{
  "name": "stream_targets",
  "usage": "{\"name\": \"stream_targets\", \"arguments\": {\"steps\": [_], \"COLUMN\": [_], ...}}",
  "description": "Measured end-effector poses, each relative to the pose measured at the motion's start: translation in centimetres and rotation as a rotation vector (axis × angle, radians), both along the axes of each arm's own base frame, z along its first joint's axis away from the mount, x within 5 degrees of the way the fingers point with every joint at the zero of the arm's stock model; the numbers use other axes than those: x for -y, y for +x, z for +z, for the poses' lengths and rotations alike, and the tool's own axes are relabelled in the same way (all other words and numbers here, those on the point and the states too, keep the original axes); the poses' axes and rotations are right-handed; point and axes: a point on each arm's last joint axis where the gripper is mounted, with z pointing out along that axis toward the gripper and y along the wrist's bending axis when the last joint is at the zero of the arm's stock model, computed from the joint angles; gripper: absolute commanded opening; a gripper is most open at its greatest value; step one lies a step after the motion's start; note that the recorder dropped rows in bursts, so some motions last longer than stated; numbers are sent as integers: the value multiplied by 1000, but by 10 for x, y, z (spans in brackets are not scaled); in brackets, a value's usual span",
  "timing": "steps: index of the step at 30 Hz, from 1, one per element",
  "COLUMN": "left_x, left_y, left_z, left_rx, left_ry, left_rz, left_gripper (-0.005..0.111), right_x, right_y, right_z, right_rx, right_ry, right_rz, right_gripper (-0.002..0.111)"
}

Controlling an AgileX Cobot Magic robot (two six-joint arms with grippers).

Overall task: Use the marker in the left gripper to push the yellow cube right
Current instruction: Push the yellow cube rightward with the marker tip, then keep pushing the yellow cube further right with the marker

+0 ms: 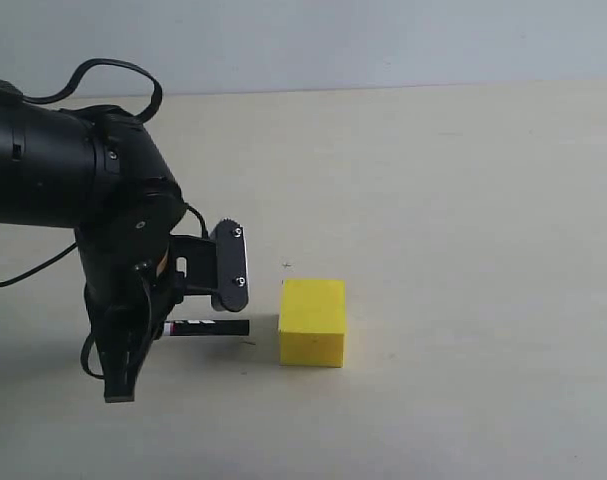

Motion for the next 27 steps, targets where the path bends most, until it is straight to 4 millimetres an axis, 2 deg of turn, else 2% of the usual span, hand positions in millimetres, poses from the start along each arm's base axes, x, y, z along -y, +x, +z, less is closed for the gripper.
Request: {"name": "stream_targets", "arguments": {"steps": [5,10,12,16,21,27], "left_x": [5,60,71,68,58,62], "left_y": [-4,-23,-23,-13,-11,-12], "left_z": [-1,4,8,16,16,12], "left_rx": [-13,43,53,57,21,12], "left_ry": [-23,-130,-140,-97,-46,-79], "left_rz": [8,-123,-122,-59,14,24], "left_gripper": [0,0,0,0,0,0], "right_x": [0,0,0,0,0,0], "right_y": [0,0,0,0,0,0], "right_z": [0,0,0,0,0,0], "right_rx": [0,0,0,0,0,0], "right_ry": [0,0,0,0,0,0], "right_rz": [0,0,0,0,0,0], "right_gripper": [0,0,0,0,0,0]}}
